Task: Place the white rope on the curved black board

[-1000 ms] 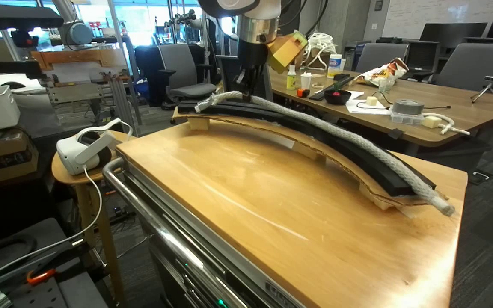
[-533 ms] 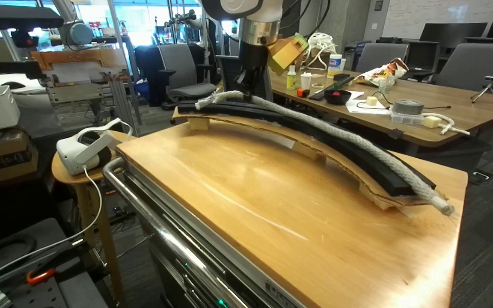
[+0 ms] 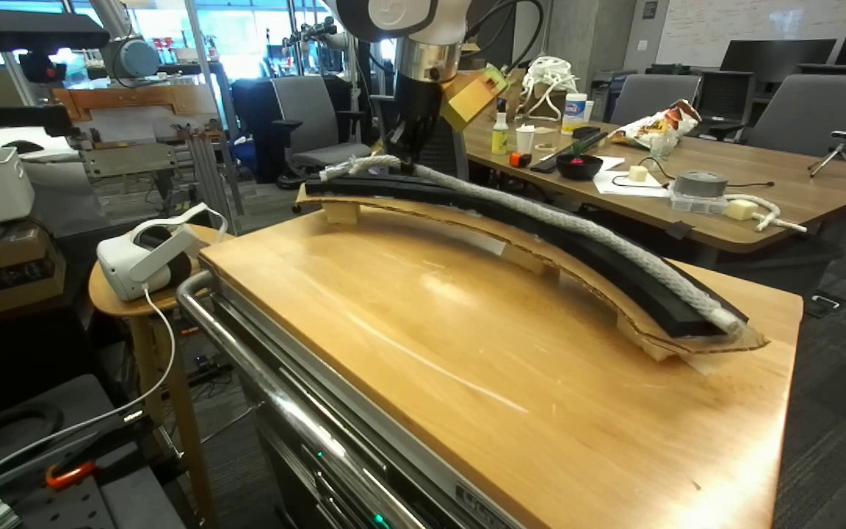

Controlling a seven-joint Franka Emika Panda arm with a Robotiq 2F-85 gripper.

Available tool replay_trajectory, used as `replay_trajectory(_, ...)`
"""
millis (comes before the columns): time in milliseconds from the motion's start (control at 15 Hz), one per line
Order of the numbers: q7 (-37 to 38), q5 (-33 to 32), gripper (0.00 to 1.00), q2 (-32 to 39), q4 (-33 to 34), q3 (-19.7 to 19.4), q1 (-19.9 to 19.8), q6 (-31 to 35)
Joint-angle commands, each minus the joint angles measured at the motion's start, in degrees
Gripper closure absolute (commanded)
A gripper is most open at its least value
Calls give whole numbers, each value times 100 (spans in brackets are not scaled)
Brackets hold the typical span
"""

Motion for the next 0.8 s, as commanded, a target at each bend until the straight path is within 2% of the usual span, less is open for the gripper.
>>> replay_trajectory(0, 219, -106, 97, 252, 353, 66, 35, -216)
replay_trajectory(133, 227, -115, 97, 326, 412, 107, 21, -360)
replay_trajectory(600, 64, -11, 93, 423, 792, 117, -95, -1603)
replay_trajectory(733, 72, -75, 63, 367, 751, 86, -36, -1563)
